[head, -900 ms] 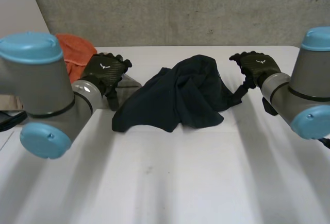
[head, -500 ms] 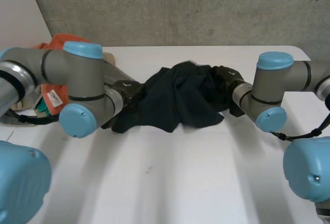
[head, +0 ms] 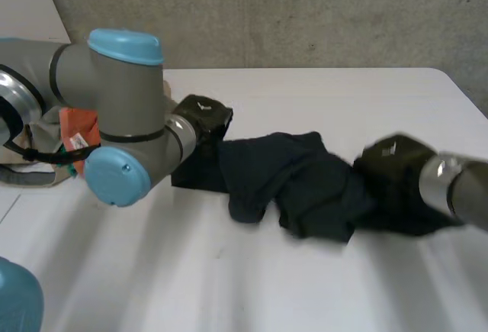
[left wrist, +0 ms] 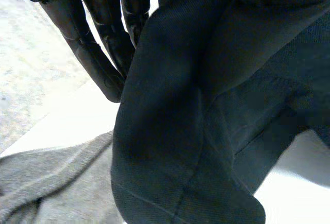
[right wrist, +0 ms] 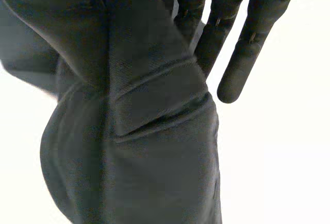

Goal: Fold the laundry.

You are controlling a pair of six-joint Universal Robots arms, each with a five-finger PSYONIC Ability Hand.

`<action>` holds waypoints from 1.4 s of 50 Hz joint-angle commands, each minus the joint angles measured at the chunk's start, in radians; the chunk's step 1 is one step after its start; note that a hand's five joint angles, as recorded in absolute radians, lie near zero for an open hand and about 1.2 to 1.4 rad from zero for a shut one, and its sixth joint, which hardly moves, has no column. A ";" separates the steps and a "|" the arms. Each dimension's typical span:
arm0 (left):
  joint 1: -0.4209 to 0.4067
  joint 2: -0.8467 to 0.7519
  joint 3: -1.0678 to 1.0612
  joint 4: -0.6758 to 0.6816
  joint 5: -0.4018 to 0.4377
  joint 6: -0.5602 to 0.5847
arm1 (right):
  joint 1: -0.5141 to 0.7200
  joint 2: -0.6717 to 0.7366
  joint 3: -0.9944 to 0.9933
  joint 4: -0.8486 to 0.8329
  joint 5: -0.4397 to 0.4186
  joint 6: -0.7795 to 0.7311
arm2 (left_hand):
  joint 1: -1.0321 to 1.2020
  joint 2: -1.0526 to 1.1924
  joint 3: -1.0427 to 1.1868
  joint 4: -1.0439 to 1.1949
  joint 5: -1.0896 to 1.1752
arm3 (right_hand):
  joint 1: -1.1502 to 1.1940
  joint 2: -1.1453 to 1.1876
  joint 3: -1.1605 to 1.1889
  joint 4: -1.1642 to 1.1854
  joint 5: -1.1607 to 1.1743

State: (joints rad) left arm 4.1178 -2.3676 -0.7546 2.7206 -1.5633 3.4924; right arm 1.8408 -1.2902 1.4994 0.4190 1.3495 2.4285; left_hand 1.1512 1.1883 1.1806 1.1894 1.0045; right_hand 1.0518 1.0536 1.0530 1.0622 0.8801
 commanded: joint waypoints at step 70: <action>0.024 0.225 0.442 0.275 -0.064 -0.062 | 0.055 0.318 -0.934 -0.655 0.036 0.349 | 0.245 0.208 0.216 0.207 0.217 | 0.344 0.343 0.343 0.334 0.342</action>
State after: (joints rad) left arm 4.1610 -2.2222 -0.2202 2.9363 -1.6289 3.4330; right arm 1.9080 -0.8557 0.4366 -0.2333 1.3891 2.7668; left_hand 1.1619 1.1929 1.1855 1.1936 0.9887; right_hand 1.1291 1.1678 1.1818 1.1939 0.9859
